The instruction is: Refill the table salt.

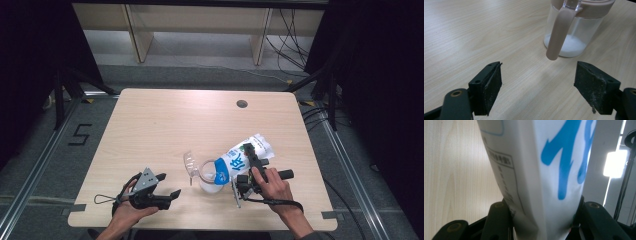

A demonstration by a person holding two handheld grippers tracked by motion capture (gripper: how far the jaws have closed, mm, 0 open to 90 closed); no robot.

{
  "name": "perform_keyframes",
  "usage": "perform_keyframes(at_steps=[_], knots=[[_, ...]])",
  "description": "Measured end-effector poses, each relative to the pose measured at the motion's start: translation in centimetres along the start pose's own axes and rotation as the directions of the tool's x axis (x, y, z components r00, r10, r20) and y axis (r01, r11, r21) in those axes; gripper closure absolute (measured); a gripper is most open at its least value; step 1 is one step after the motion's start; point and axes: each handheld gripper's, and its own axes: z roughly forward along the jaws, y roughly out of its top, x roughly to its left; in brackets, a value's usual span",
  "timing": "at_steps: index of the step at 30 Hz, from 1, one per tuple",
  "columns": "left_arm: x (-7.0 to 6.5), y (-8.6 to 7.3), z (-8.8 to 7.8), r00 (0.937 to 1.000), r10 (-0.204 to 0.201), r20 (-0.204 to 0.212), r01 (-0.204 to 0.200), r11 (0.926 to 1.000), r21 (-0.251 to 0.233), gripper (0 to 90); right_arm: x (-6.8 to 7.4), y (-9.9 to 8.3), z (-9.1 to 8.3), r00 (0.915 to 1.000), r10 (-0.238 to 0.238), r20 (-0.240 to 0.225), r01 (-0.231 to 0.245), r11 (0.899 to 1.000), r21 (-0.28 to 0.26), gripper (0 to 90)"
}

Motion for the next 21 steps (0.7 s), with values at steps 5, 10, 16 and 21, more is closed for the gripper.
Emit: perform_keyframes(at_steps=[5,10,16,21], knots=[[0.02,0.01,-0.01,1.0000,0.001,0.001,-0.001,1.0000,0.001,21.6,0.30,-0.05,-0.03,0.9988,0.046,-0.015,-0.046,0.999,0.009,59.0],[-0.02,0.01,-0.02,1.0000,0.000,-0.005,0.000,1.0000,0.002,21.5,0.30,-0.05,-0.03,0.9989,0.045,-0.014,-0.045,0.999,0.008,59.1],[-0.02,0.01,-0.01,1.0000,0.000,-0.006,0.000,1.0000,0.002,21.6,0.29,-0.06,-0.04,0.9989,0.045,-0.014,-0.045,0.999,0.007,59.2],[-0.04,0.00,0.00,1.0000,-0.001,-0.005,0.001,1.0000,0.003,21.6,0.28,-0.07,-0.03,0.9989,0.045,-0.015,-0.045,0.999,0.005,59.3]])
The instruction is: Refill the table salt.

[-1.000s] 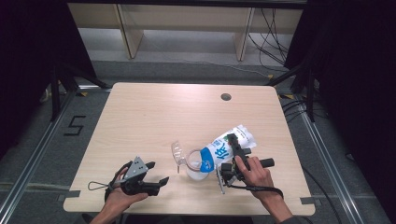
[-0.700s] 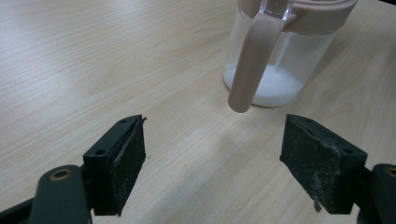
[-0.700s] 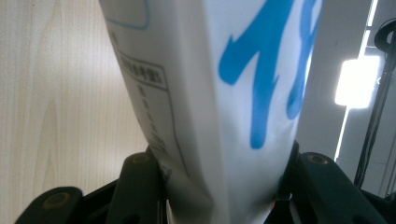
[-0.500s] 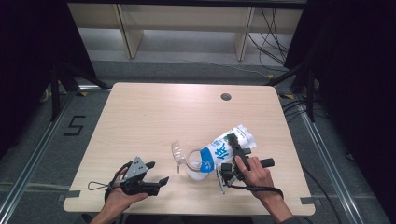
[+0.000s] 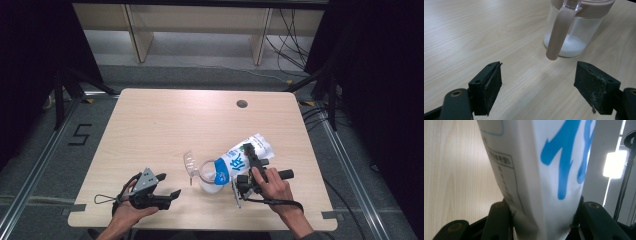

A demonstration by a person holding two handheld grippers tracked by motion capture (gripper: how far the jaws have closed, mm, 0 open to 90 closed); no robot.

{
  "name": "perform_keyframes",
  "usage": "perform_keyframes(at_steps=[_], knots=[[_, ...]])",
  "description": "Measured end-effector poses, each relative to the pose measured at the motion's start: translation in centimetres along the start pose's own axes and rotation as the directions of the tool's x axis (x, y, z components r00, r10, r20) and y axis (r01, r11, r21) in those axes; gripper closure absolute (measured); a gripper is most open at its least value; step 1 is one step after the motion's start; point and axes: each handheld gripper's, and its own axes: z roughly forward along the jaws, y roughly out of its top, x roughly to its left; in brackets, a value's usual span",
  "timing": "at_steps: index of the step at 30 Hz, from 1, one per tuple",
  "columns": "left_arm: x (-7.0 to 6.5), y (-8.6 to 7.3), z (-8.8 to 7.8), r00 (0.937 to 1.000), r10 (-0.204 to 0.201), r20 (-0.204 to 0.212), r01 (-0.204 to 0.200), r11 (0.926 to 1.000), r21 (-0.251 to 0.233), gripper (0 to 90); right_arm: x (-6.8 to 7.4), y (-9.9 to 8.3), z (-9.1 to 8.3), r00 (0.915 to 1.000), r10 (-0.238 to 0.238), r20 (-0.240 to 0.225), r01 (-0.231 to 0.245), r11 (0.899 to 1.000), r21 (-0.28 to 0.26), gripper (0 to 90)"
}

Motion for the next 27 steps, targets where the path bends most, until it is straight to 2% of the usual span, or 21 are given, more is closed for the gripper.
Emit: perform_keyframes(at_steps=[27], knots=[[0.03,0.00,-0.01,1.0000,0.001,0.005,-0.001,1.0000,-0.003,21.5,0.02,-0.01,-0.05,1.0000,0.000,-0.002,0.000,1.000,0.002,60.1]])
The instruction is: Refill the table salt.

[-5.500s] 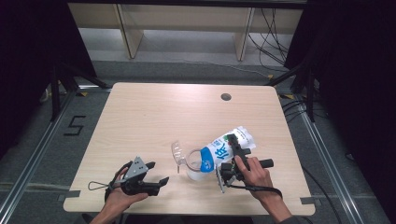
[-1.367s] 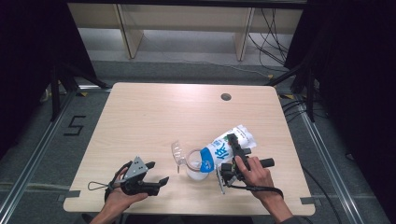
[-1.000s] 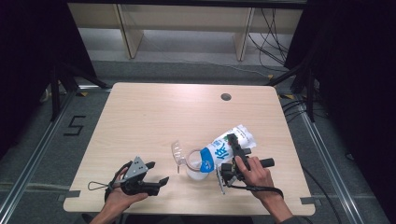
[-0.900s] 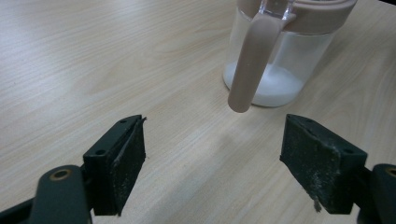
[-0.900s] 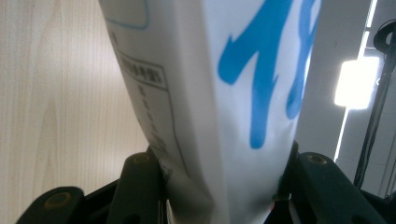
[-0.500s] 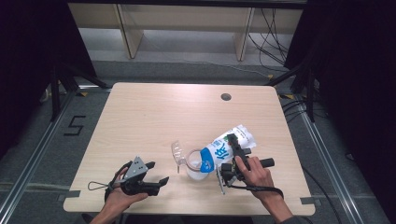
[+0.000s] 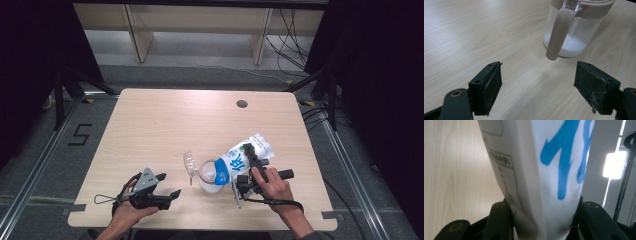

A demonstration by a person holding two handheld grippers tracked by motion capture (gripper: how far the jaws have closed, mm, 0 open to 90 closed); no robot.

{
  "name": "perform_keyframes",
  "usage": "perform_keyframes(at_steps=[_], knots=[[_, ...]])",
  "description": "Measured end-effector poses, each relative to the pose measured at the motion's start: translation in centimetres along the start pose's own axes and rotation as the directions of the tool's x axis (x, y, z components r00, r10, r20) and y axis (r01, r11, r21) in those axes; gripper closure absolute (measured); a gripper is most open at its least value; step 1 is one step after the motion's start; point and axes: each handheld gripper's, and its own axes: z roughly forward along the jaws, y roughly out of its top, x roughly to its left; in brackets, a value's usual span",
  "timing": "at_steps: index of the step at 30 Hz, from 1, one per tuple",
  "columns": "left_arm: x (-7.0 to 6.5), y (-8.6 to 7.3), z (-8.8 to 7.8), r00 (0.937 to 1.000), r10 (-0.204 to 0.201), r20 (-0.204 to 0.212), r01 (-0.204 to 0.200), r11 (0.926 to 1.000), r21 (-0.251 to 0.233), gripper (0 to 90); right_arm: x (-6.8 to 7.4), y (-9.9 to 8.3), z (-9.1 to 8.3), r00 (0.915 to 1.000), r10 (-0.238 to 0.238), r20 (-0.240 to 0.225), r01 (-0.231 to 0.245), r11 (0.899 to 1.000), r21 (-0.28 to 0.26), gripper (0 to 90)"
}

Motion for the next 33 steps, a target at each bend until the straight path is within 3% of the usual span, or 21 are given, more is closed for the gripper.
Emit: perform_keyframes(at_steps=[16,18,22,23,33], knots=[[-0.01,0.00,0.01,1.0000,-0.001,0.002,0.001,1.0000,-0.001,21.6,-0.01,0.00,-0.02,1.0000,-0.003,0.000,0.003,1.000,-0.001,60.6],[0.01,0.00,0.00,1.0000,0.000,0.001,0.000,1.0000,0.000,21.6,-0.26,0.04,0.02,0.9994,-0.035,-0.002,0.035,0.999,-0.007,60.6],[-0.01,0.01,0.00,1.0000,-0.001,0.001,0.001,1.0000,-0.001,21.6,-0.22,0.03,0.01,0.9996,-0.029,-0.002,0.029,1.000,-0.007,60.7],[0.00,0.01,0.00,1.0000,0.000,0.001,0.000,1.0000,0.000,21.6,0.10,-0.02,-0.09,1.0000,0.008,0.003,-0.008,1.000,0.005,60.7],[-0.01,0.01,-0.01,1.0000,0.002,-0.003,-0.002,1.0000,-0.001,21.6,0.00,-0.01,-0.07,1.0000,-0.001,0.000,0.001,1.000,0.000,60.8]])
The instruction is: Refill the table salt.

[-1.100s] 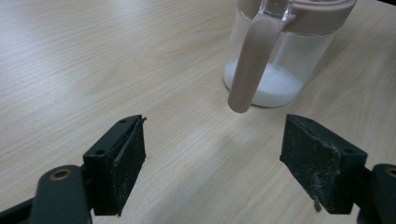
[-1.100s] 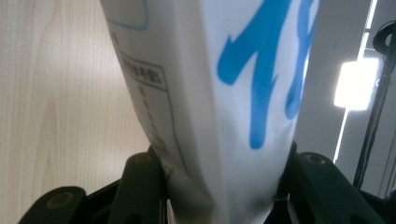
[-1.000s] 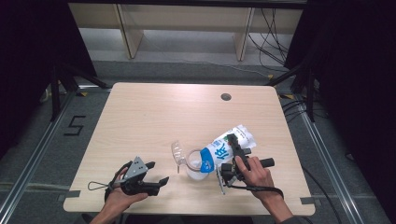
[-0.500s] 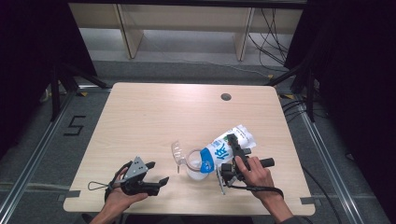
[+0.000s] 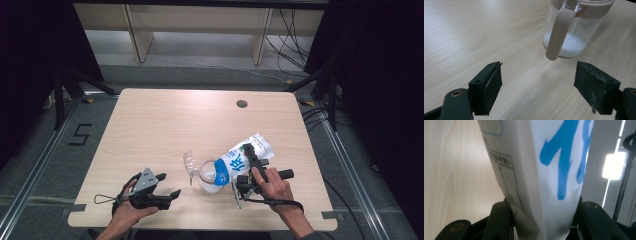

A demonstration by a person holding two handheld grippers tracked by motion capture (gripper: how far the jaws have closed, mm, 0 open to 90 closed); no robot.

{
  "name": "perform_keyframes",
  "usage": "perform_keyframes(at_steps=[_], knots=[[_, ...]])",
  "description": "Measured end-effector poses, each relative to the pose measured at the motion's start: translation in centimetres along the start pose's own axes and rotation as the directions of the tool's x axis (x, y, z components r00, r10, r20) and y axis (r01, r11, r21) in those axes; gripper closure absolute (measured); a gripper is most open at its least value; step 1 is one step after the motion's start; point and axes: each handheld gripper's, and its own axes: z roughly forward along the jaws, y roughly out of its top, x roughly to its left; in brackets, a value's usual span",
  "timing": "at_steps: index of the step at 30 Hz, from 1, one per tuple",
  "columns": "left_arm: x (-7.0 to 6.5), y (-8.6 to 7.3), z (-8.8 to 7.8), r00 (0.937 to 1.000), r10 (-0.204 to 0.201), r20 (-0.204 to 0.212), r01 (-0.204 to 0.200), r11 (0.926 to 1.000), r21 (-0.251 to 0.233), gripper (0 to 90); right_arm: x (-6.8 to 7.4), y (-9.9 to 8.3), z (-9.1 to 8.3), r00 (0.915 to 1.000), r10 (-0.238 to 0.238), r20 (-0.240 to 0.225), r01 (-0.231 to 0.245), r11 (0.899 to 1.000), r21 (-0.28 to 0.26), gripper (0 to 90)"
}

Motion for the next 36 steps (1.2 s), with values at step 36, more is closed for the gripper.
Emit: perform_keyframes(at_steps=[36], knots=[[0.05,0.02,0.01,1.0000,0.006,0.006,-0.006,1.0000,0.000,21.6,-0.05,0.04,0.04,0.9997,-0.018,0.019,0.018,1.000,-0.022,61.9]])
